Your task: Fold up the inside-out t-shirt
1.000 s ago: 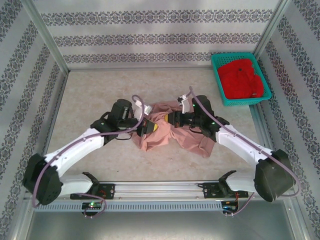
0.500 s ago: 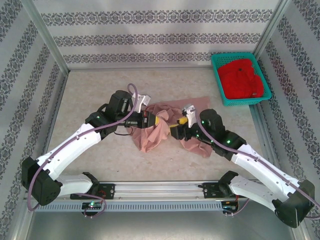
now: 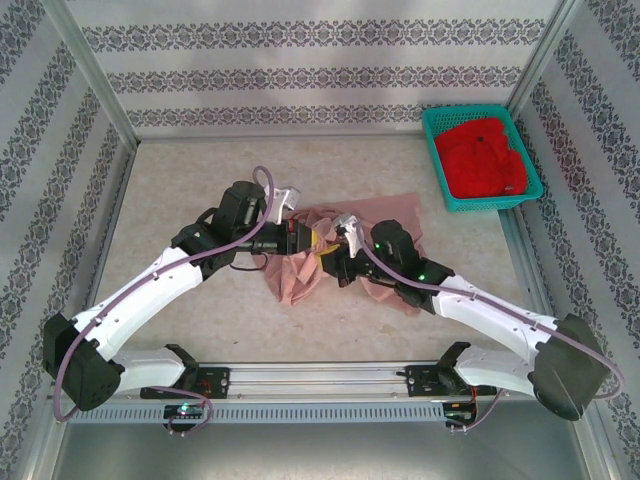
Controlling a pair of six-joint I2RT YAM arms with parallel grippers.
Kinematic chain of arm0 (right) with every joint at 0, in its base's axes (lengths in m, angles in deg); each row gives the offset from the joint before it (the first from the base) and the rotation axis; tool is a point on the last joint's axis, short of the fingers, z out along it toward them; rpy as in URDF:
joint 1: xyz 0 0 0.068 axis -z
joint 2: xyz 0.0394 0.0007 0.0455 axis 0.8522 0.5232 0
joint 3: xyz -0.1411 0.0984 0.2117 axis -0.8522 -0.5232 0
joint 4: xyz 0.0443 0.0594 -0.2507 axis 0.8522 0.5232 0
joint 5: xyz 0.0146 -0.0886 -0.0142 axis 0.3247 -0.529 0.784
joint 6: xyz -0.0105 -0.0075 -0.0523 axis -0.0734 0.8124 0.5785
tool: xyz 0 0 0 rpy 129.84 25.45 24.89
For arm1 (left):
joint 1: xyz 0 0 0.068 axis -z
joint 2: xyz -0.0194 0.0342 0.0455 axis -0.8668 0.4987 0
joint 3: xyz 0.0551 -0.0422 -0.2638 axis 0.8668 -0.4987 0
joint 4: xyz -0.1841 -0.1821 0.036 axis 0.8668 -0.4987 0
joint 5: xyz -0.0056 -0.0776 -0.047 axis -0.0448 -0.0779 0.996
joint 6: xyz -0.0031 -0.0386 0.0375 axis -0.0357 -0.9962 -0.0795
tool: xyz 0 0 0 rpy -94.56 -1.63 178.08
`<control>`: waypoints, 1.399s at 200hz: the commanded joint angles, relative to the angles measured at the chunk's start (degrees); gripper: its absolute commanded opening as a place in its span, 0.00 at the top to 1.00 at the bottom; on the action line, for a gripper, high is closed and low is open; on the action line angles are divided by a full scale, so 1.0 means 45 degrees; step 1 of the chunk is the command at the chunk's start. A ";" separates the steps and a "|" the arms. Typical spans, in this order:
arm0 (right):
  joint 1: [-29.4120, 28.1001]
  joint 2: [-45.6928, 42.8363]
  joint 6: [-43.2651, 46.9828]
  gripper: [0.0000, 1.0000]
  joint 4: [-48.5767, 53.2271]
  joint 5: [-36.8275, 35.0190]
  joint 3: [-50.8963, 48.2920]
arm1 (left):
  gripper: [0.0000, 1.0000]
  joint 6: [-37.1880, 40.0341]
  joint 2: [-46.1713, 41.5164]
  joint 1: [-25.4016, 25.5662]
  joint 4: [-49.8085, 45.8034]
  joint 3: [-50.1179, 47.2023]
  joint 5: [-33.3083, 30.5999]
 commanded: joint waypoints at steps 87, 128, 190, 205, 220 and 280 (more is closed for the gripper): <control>0.2243 -0.0463 -0.2857 1.00 -0.3994 0.4640 -0.1318 | 0.50 0.2727 -0.0816 -0.0093 0.0865 -0.1399 -0.1207; 0.2430 -0.0633 -0.2606 1.00 -0.3693 0.4718 -0.1424 | 0.48 0.3180 -0.0041 -0.0145 -0.0422 -0.0898 -0.3474; 0.2439 -0.0827 -0.2284 1.00 -0.3601 0.4836 -0.1773 | 0.50 0.2871 0.1870 -0.0692 0.1136 -0.0207 -0.3188; 0.2449 -0.0864 -0.2030 1.00 -0.3420 0.4897 -0.1880 | 0.60 0.2888 0.2398 -0.0785 0.1696 0.0131 -0.2928; 0.2569 -0.1086 -0.1625 1.00 -0.2811 0.4692 -0.2029 | 0.80 0.2909 0.2832 -0.0834 0.1732 0.0574 -0.2525; 0.2292 -0.2795 -0.0652 0.74 0.2330 -0.2208 -0.2184 | 1.00 0.2743 0.0526 -0.0874 0.1856 -0.0638 0.0329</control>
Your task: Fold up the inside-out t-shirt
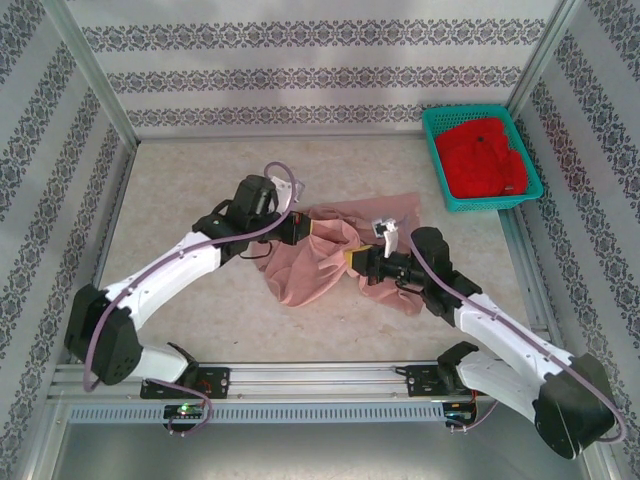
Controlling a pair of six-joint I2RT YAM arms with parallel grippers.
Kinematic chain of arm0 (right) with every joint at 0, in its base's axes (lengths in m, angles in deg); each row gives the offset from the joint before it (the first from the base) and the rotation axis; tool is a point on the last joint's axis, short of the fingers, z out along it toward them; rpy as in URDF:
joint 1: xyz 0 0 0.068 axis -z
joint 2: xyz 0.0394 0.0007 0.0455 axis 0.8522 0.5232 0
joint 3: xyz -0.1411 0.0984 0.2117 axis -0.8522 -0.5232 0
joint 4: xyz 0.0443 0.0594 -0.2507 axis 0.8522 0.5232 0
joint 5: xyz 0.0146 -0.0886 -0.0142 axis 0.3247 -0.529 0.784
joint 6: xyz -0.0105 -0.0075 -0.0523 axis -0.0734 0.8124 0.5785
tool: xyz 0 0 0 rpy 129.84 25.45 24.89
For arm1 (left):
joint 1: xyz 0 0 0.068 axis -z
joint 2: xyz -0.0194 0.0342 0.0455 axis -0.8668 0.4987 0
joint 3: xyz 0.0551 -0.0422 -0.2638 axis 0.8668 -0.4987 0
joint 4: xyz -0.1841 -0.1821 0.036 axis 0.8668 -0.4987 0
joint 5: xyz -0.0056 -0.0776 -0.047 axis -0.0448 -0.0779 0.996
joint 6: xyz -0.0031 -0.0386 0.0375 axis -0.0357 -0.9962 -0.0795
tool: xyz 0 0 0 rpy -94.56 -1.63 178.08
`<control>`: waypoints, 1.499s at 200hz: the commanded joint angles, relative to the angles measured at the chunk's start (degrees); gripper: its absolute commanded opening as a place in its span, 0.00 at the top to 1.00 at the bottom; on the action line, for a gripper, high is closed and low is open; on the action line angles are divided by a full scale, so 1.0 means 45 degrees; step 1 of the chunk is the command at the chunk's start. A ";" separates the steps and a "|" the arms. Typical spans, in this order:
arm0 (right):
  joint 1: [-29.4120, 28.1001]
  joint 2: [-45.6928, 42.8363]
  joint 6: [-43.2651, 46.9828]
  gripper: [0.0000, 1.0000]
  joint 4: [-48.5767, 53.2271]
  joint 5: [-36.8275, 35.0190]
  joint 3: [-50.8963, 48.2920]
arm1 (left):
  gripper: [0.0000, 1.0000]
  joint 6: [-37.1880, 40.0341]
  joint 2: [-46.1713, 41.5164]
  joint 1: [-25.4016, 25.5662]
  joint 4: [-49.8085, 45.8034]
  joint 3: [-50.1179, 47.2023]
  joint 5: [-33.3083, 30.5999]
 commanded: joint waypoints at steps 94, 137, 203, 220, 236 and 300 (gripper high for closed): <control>-0.3831 -0.0419 0.3278 0.45 0.3609 -0.5267 0.2107 | 1.00 0.0001 -0.1800 -0.0102 -0.0263 -0.0576 0.2087; -0.4475 0.1588 0.4264 0.40 0.3377 -0.5619 0.3582 | 1.00 0.0131 -0.1680 -0.0102 -0.0439 -0.0465 0.2053; -0.4075 0.2434 0.3680 1.00 0.4472 -0.6481 0.4698 | 1.00 0.0729 -0.1778 -0.0102 -0.1353 -0.0564 0.0145; -0.3715 0.2101 0.2867 1.00 0.4407 -0.5971 0.4684 | 1.00 0.1041 -0.1778 -0.0102 -0.1876 -0.0697 -0.1464; -0.3232 0.1898 0.1677 1.00 0.3778 -0.4597 0.4633 | 1.00 0.1206 -0.1700 -0.0073 -0.2288 -0.0876 -0.3058; -0.3129 0.2449 -0.0313 1.00 0.1791 -0.2218 0.4952 | 0.80 0.0879 -0.1463 -0.0052 -0.1653 -0.1832 -0.3887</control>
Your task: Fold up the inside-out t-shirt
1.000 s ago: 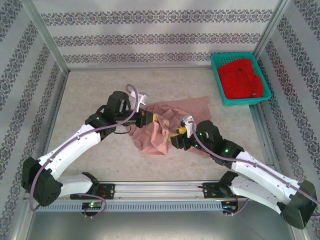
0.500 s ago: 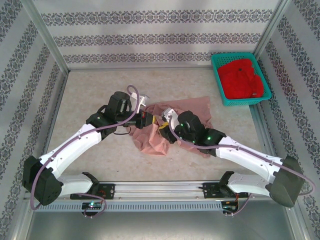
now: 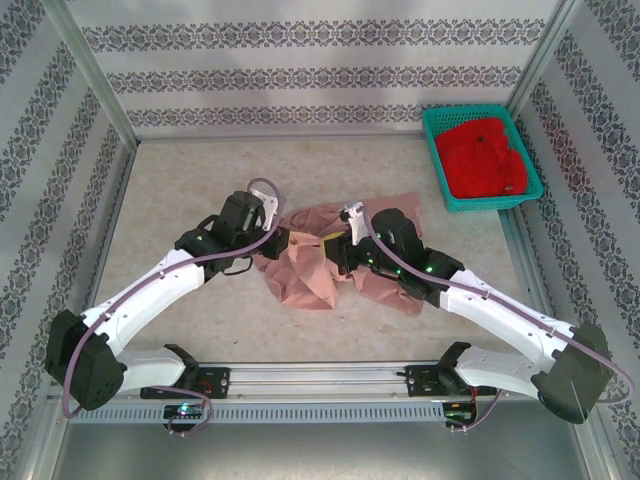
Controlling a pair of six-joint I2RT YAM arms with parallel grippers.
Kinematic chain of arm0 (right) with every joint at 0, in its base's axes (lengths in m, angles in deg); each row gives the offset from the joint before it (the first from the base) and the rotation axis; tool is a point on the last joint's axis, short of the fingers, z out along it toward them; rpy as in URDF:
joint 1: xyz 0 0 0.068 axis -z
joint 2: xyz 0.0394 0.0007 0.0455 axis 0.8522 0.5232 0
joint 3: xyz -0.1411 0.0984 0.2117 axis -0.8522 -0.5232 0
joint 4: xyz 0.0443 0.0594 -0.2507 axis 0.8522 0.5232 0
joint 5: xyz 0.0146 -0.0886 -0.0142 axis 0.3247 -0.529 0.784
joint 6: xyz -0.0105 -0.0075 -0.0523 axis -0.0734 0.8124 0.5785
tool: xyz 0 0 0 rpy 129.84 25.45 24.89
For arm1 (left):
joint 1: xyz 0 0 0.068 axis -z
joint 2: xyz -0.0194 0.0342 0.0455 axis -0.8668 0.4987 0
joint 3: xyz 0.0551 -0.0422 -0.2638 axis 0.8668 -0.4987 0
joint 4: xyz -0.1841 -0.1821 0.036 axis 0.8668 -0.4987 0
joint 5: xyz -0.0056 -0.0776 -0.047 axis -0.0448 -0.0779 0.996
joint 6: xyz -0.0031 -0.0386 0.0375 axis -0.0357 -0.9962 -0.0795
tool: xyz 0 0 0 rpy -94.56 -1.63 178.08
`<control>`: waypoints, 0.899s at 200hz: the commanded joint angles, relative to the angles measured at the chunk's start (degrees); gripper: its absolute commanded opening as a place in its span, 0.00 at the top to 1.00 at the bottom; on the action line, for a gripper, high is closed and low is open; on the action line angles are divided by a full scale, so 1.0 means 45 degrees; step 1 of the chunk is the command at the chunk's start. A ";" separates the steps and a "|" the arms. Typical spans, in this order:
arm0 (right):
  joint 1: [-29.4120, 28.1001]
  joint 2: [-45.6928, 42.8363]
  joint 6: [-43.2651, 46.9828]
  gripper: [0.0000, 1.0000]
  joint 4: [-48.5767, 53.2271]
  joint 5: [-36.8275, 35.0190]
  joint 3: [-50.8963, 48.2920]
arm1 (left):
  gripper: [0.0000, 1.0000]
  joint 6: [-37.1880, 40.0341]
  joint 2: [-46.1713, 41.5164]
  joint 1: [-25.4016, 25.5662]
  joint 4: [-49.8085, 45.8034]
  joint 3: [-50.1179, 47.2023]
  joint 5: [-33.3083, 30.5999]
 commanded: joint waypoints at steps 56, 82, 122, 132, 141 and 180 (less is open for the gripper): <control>0.0068 0.0478 -0.2027 1.00 -0.1055 0.0460 0.0709 | 0.58 -0.0913 -0.0226 -0.0065 0.0644 -0.0796 0.0591; 0.0495 0.0730 -0.2757 1.00 -0.1021 0.0212 0.0760 | 0.53 -0.1248 -0.1484 -0.0024 0.0685 -0.1723 0.0310; 0.0790 0.1073 -0.3128 1.00 -0.0970 0.0444 0.0962 | 0.47 -0.1146 -0.2265 0.0711 0.2703 -0.3269 0.1211; 0.0812 0.1108 -0.3143 1.00 -0.0980 0.0491 0.0982 | 0.46 -0.0887 -0.1968 0.0980 0.2917 -0.3147 0.1022; 0.0808 0.1135 -0.3148 1.00 -0.1028 0.0550 0.0987 | 0.46 -0.0563 -0.1541 0.1185 0.2996 -0.2944 0.0708; 0.0842 0.1089 -0.3243 1.00 -0.0999 0.0689 0.0899 | 0.49 0.0461 0.0288 0.1324 0.3526 -0.2050 -0.0909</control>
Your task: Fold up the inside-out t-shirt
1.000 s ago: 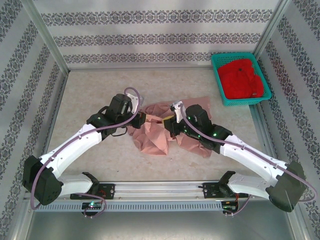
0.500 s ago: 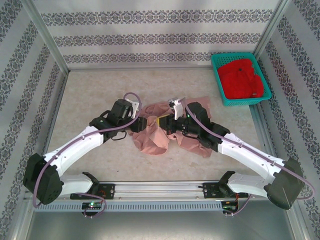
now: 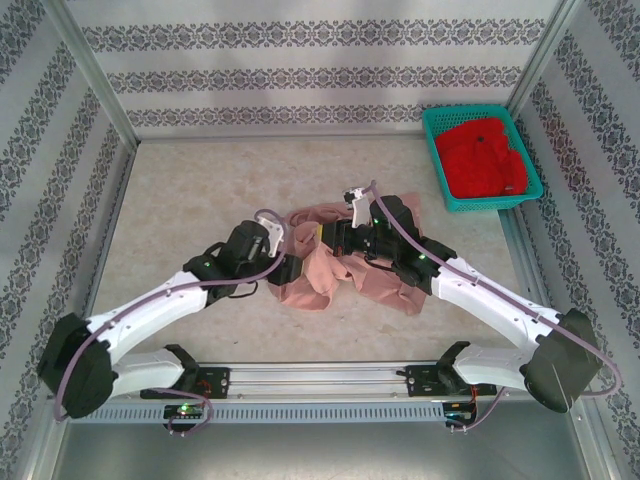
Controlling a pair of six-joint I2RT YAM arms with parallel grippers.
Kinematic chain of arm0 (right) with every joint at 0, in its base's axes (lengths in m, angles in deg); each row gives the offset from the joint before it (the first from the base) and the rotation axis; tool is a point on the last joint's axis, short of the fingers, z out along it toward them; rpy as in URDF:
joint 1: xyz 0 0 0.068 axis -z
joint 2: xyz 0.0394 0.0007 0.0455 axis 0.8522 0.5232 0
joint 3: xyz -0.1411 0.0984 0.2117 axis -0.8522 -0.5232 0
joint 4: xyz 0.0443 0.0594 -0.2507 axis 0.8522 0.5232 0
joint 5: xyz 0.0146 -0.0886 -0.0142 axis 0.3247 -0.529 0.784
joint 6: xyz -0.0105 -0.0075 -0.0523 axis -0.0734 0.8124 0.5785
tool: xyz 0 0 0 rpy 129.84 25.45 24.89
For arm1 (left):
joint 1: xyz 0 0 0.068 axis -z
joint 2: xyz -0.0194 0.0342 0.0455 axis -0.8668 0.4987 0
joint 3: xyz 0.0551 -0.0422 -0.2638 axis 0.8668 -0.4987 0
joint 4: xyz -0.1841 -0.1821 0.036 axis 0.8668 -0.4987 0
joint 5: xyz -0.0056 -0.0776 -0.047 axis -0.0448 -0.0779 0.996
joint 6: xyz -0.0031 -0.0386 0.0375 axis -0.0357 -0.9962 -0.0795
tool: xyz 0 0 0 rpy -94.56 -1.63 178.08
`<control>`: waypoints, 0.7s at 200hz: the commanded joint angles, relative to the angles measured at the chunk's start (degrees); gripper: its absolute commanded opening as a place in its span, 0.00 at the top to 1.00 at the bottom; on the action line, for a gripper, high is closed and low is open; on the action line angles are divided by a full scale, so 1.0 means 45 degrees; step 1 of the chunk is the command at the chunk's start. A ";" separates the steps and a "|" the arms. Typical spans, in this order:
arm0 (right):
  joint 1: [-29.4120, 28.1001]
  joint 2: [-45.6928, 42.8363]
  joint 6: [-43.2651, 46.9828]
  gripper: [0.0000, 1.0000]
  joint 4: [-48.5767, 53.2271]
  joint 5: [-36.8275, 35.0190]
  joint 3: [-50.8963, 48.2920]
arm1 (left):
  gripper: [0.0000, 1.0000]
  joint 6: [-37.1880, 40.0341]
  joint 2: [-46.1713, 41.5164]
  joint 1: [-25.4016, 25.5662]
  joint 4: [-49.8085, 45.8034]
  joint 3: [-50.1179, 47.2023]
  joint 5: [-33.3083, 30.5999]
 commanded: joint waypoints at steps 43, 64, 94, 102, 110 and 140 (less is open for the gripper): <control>0.0140 -0.0178 -0.0356 1.00 -0.0212 0.0189 0.0128 | 0.48 0.1666 0.1999 0.0134 0.1946 0.1267 -0.0935; 0.0278 -0.0180 -0.0409 1.00 -0.0213 0.0201 0.0049 | 0.48 0.1779 0.2531 0.0134 0.2468 0.1449 -0.0389; 0.0569 -0.0415 -0.0330 1.00 0.0167 -0.0083 0.0009 | 0.75 0.1805 0.2581 0.0134 0.2977 0.1376 -0.0498; 0.0705 -0.0609 -0.0247 1.00 0.0431 -0.0366 -0.0044 | 0.82 0.1898 0.2330 0.0124 0.2920 0.1279 -0.0292; 0.0833 -0.0811 -0.0100 1.00 0.0820 -0.0757 -0.0035 | 0.86 0.2010 0.1963 0.0115 0.2701 0.1180 0.0271; 0.1094 -0.1276 0.1246 1.00 0.2536 -0.2384 0.0342 | 0.88 0.1956 -0.0051 0.0095 0.2192 0.0425 0.4244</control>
